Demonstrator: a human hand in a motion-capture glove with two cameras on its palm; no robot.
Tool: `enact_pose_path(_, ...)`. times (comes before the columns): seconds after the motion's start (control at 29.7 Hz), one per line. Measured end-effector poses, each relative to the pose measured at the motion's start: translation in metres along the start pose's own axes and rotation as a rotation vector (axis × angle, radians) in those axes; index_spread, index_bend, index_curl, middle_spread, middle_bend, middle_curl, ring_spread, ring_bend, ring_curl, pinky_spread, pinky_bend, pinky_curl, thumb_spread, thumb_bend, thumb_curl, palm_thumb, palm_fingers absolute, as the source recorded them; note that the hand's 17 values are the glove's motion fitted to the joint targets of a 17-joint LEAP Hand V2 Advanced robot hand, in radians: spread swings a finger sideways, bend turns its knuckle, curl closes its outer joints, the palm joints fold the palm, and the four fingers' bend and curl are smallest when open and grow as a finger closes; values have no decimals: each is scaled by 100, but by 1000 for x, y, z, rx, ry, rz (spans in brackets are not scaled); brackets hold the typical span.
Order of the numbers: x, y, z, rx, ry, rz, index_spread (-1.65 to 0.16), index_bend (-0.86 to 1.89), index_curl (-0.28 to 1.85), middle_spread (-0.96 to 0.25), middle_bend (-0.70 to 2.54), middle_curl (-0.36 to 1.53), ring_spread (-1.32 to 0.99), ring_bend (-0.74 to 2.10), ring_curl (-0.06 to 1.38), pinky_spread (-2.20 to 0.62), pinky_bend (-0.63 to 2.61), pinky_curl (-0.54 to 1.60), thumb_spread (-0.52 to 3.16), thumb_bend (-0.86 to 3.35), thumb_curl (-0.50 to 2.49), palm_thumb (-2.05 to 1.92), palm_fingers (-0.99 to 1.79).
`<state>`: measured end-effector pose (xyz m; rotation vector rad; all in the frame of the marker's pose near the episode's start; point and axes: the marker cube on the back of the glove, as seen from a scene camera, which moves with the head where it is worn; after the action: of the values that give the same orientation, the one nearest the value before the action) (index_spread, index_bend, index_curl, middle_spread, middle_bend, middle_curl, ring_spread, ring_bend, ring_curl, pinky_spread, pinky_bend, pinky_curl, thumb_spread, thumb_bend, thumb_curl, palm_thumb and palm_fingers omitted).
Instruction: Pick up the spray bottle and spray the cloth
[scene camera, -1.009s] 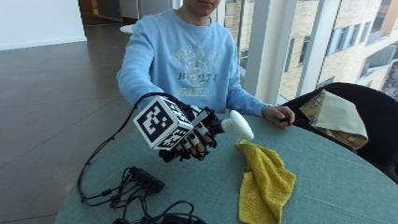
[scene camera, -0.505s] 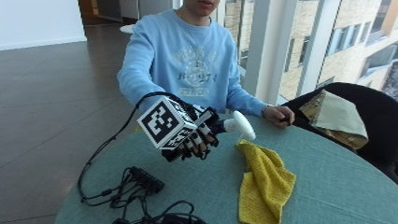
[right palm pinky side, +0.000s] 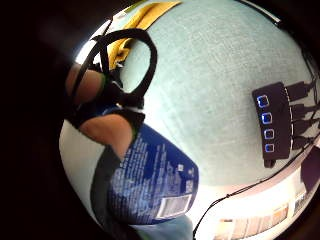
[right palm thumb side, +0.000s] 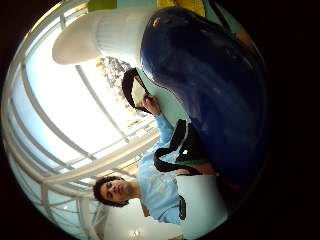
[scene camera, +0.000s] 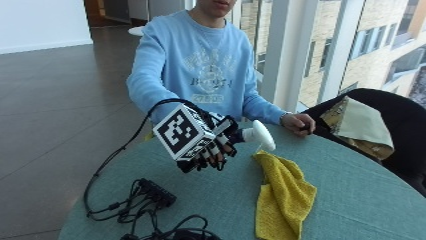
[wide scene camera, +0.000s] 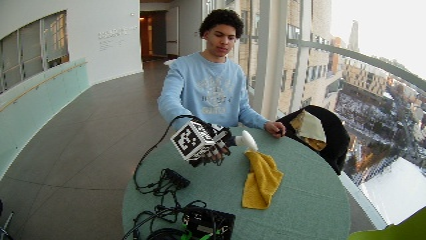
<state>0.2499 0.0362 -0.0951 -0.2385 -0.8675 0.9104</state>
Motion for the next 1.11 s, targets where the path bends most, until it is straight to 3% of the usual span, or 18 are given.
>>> enact_pose_path(0.84,-1,-2,6,-18,7,7,-17,10,25,-3,26,46,7,49,39,26,26,37,94,-2,57,78,107)
enact_pose_path(1.11,-19,4,13,35,-11,-80,-17,10,25,-3,26,46,7,49,39,26,26,37,94,-2,57,78,107)
